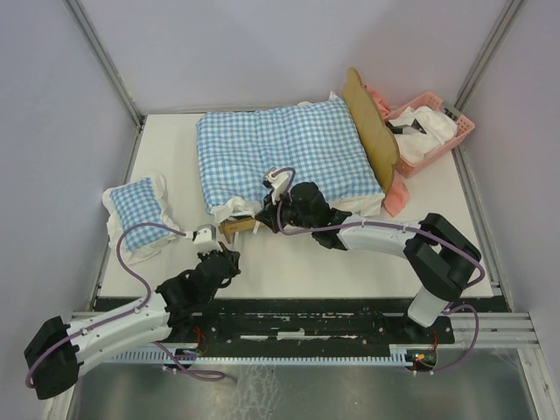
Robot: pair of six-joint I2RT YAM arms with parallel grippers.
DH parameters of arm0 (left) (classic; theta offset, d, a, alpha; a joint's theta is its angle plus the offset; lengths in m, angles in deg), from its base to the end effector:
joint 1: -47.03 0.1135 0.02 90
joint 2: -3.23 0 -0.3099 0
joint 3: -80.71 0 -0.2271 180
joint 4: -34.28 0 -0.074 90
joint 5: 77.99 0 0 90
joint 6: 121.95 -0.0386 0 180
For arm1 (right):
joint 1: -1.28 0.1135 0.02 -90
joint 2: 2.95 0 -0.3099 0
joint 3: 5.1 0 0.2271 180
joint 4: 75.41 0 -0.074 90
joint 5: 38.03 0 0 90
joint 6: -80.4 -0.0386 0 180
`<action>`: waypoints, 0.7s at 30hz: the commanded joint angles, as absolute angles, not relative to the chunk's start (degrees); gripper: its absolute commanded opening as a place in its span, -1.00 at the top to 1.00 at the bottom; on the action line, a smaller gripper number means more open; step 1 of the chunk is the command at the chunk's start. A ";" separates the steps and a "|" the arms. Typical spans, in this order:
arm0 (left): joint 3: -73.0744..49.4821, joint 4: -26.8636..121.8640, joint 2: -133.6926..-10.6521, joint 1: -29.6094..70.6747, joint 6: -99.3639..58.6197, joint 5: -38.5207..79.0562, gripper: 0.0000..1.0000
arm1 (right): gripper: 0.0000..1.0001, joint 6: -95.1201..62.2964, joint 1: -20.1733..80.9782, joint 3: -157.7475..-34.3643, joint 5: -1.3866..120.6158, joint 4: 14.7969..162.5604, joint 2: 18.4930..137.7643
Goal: Set up the pet bed
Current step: Cross the ropes on the bed frame.
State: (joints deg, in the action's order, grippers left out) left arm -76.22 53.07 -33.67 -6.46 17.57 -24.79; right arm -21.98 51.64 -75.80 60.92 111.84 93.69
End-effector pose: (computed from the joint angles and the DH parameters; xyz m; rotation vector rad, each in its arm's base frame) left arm 0.0668 -0.0514 0.1887 -0.2965 2.0243 -0.4453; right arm 0.2290 0.2859 0.2860 -0.7536 1.8464 0.8766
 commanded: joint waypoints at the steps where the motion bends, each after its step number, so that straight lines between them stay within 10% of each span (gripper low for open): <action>1: -75.88 55.59 -31.24 -6.70 18.76 -21.90 0.95 | 0.96 -29.90 53.93 -75.26 69.17 117.14 92.19; 18: -78.30 59.00 -20.56 -6.72 17.45 -19.74 0.95 | 0.96 -46.61 58.32 -76.71 59.90 138.65 104.82; 21: -78.67 58.40 -20.24 -6.68 19.20 -24.05 0.65 | 0.96 -40.15 58.31 -75.64 58.61 132.78 101.68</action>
